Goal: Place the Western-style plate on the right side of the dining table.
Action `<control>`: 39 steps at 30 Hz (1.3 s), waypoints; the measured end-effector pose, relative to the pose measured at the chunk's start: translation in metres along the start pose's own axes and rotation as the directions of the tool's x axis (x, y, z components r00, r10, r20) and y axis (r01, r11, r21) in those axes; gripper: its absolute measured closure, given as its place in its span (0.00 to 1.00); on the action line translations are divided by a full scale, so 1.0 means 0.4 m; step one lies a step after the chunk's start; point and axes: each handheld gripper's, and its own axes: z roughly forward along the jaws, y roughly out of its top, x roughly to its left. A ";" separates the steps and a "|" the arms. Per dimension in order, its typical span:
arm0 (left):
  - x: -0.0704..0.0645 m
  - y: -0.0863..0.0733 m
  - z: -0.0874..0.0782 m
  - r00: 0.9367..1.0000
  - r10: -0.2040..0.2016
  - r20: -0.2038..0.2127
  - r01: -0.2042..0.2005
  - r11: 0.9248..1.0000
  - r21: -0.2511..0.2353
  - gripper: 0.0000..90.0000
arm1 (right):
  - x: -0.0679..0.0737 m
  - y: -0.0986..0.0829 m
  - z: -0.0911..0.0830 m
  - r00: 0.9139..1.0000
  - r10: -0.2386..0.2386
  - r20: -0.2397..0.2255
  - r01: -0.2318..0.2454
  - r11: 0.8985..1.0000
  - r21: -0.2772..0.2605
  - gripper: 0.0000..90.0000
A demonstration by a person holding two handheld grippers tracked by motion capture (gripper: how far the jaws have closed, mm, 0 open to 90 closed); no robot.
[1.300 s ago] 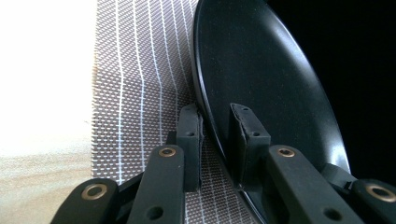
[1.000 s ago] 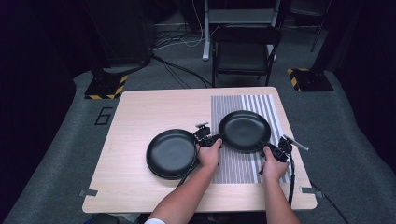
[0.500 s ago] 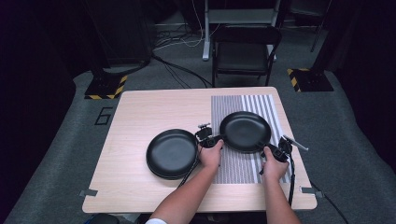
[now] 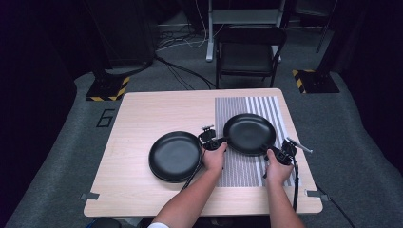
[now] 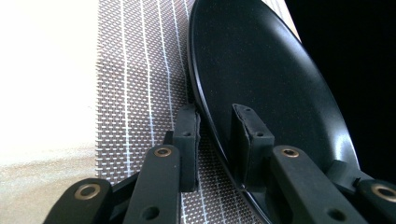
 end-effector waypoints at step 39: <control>-0.006 0.039 -0.057 1.000 0.030 -0.009 -0.030 0.999 -0.038 0.63 | 0.012 0.041 -0.075 0.986 -0.146 0.082 0.153 0.984 -0.089 0.69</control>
